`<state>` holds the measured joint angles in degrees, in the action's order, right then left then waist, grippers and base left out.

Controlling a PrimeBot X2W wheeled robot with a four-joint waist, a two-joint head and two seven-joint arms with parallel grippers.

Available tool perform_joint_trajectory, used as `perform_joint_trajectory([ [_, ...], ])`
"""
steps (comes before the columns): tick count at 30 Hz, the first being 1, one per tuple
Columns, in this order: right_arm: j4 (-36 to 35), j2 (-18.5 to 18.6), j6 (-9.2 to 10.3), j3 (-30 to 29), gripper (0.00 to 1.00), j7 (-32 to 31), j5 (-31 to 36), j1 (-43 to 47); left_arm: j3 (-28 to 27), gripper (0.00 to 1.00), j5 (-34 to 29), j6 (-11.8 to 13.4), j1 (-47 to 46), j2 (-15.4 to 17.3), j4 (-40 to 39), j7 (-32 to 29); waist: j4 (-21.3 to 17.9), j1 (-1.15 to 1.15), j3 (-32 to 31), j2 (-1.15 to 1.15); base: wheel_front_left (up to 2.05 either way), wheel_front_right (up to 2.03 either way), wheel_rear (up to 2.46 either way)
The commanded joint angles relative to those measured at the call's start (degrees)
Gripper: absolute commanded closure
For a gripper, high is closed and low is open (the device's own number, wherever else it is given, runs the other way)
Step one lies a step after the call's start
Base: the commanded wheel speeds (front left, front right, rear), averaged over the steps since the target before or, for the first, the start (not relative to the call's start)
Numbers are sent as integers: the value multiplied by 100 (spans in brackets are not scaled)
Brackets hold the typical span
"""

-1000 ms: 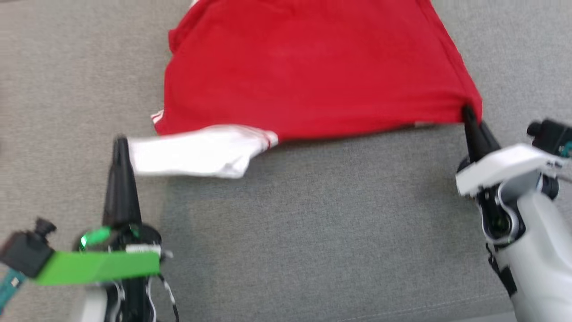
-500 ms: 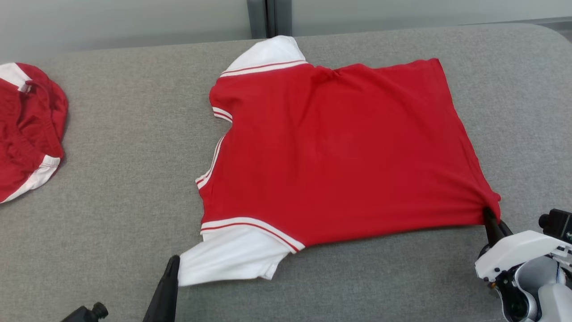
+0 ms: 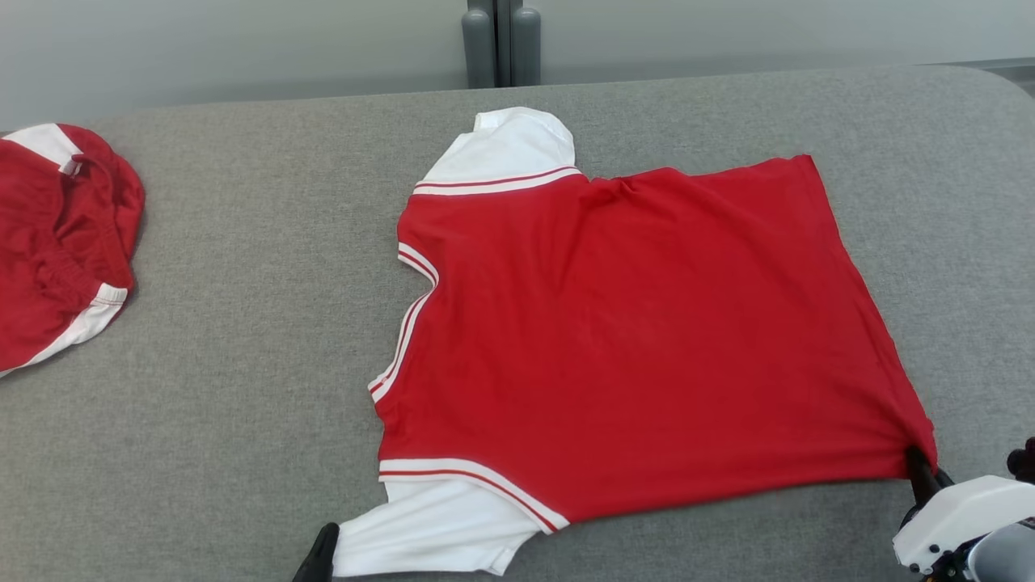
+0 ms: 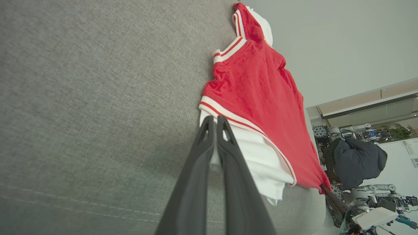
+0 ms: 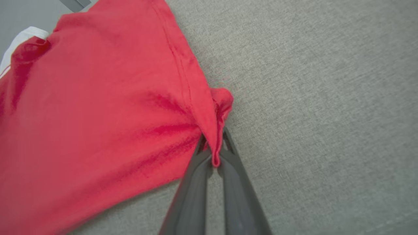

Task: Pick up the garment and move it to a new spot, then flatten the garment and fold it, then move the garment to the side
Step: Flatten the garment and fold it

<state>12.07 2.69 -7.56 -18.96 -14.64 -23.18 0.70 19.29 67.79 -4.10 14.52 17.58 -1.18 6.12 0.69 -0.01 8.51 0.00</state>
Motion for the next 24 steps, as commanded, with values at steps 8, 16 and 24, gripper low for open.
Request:
perform_joint_trajectory([
  [8,-627,38,13,69,100,-845,-134,505,-46,100,-7,4,-131,-14,-145,75,-126,1,32,0,0,0,0],
  [16,-918,35,13,62,100,-1037,-86,354,-205,100,283,-114,-298,-71,-558,85,-257,1,99,0,0,0,0],
  [24,-672,30,12,383,100,-975,-201,-218,163,100,-99,-175,-1482,-267,-289,-147,-277,1,188,0,0,0,0],
])
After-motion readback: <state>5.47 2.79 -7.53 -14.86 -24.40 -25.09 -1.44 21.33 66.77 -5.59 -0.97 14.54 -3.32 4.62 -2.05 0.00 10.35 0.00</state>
